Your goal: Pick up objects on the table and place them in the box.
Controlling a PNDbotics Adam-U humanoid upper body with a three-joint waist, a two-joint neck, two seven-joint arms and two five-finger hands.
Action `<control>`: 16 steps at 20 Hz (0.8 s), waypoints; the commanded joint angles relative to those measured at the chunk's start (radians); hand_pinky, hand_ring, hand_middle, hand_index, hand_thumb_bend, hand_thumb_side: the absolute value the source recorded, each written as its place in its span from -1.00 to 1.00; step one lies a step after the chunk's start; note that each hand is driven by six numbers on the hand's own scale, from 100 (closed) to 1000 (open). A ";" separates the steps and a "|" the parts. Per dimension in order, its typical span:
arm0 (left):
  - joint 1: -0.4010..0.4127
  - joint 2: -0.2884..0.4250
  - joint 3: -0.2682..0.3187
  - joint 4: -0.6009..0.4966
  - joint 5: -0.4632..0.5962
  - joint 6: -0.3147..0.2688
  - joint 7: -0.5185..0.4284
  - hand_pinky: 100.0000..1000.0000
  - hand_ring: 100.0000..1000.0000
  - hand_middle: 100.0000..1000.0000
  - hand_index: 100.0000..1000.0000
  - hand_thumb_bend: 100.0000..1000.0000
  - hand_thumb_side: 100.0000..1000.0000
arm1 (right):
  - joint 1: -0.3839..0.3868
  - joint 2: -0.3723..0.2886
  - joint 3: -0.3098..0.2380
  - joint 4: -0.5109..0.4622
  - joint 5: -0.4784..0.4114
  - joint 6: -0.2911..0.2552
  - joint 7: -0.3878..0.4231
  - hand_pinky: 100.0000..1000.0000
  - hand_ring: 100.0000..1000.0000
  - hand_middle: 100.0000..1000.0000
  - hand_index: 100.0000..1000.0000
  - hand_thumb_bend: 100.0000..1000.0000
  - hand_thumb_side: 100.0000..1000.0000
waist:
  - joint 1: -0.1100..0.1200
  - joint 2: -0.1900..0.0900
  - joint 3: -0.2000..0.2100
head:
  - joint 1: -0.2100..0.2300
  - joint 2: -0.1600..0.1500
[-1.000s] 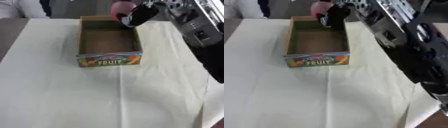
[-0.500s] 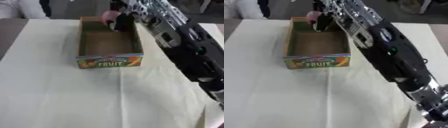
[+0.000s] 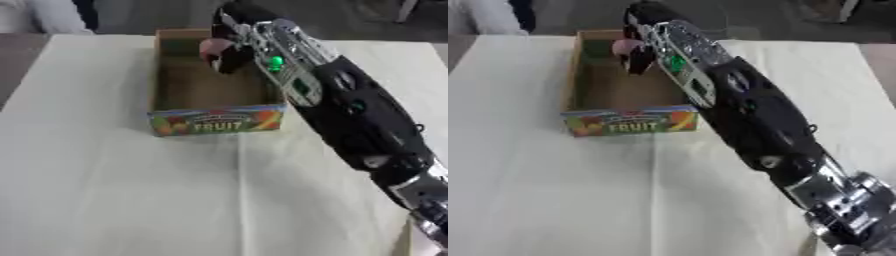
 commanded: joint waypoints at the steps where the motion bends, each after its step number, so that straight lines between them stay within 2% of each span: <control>1: -0.008 0.006 -0.001 -0.019 0.004 -0.002 -0.005 0.33 0.34 0.20 0.62 -1.00 0.37 | -0.025 0.005 -0.007 0.025 0.011 -0.015 -0.017 0.36 0.50 -0.06 -0.01 -0.84 -0.97 | 0.004 -0.018 0.003 | -0.005 -0.011; 16: -0.009 0.005 -0.002 -0.019 0.006 0.002 -0.002 0.33 0.34 0.20 0.62 -1.00 0.37 | -0.025 0.038 -0.025 0.147 0.077 -0.090 0.008 0.42 0.57 0.14 0.29 -0.83 -0.97 | 0.000 -0.019 0.006 | -0.009 -0.016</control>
